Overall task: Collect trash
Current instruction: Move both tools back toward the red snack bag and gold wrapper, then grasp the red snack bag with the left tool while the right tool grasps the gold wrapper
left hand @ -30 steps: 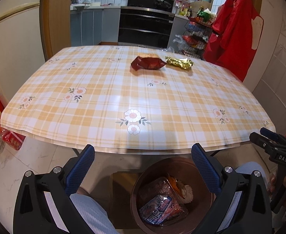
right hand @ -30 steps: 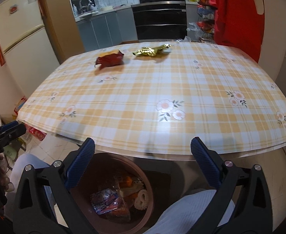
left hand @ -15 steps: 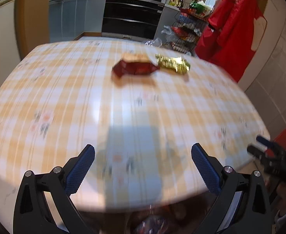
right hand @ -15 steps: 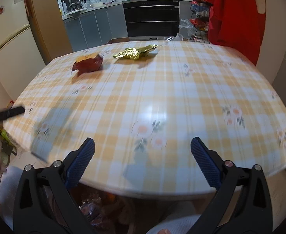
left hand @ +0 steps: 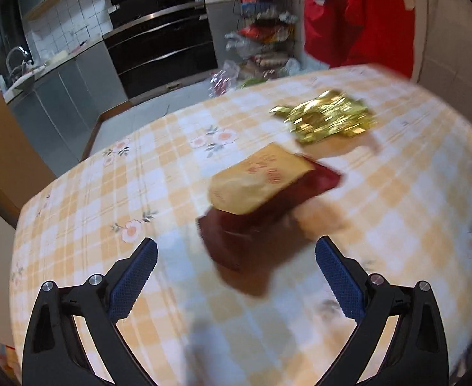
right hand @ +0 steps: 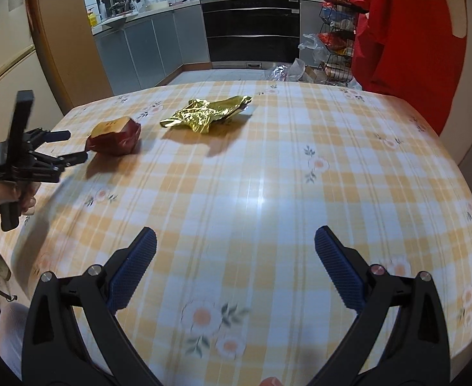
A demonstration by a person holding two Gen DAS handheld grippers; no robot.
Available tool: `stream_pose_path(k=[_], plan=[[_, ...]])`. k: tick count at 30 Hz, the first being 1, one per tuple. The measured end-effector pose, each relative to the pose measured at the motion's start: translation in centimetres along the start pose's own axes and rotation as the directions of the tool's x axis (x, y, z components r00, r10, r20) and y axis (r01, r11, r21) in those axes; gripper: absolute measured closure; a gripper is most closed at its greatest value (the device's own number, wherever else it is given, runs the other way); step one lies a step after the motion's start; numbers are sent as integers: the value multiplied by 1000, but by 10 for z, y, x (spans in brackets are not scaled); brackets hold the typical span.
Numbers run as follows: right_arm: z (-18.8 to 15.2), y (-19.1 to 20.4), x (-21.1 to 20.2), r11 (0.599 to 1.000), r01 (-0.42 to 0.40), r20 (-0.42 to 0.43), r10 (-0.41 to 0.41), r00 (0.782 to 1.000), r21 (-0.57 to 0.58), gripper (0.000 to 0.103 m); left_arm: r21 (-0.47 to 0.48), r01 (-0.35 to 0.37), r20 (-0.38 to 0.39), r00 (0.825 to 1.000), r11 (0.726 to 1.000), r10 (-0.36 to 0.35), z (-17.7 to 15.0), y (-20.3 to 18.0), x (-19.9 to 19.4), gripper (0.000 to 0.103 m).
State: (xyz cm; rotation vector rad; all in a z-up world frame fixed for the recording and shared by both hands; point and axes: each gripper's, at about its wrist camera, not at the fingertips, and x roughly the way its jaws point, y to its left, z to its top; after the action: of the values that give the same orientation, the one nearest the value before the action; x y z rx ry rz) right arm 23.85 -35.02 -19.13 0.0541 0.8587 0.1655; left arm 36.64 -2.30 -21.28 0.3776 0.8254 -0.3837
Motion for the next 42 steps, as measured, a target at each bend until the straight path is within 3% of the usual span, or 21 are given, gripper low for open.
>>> stream_pose_path(k=[5,10,11,12,14,15,18,21,26,30,32,34,36,37,42], plan=[[15,-3,20,1000,-18,-8,17,1000,-23,6,-57,107,36,994,993,-105,11,16,19,12],[28,-3,41,998,-36,-14,36,999,-46,6,-38,114,-10,993,993,-115,14,16,45,15],[30,-2,43,998,-37,-14,37,999,-52,6,-66,143,-12,989,987,-144,14,19,49,20],[33,-1,47,997,-39,-13,38,999,-64,6,-100,188,-13,982,977,-190,12,23,52,38],[39,-1,54,996,-46,-6,45,999,-73,6,-116,207,-5,978,971,-209,9,24,51,46],[44,-2,59,996,-54,-3,54,999,-74,6,-109,205,-4,978,973,-206,8,24,50,57],[63,-2,71,995,-65,18,66,998,-81,7,-129,196,10,981,972,-196,5,28,41,63],[84,-2,88,995,-88,38,90,995,-53,26,-200,204,55,979,958,-197,1,38,27,69],[111,-1,127,991,-120,22,119,993,53,26,-243,158,92,986,957,-140,-12,39,0,69],[124,9,161,986,-114,-21,118,993,125,30,-334,187,114,981,924,-157,-32,40,-15,69],[129,14,175,984,-98,-48,107,993,150,36,-370,177,108,983,912,-148,-41,38,-18,69],[130,14,188,979,-68,-86,86,993,190,53,-402,169,110,985,900,-136,-50,36,-24,69],[127,17,188,976,-58,-90,79,993,209,64,-422,158,133,985,893,-111,-58,34,-36,69],[126,20,183,979,-57,-77,73,994,195,76,-431,159,146,984,888,-106,-61,34,-41,69],[111,31,152,994,-70,-18,72,997,83,80,-472,191,229,969,861,-90,-77,30,-67,69]])
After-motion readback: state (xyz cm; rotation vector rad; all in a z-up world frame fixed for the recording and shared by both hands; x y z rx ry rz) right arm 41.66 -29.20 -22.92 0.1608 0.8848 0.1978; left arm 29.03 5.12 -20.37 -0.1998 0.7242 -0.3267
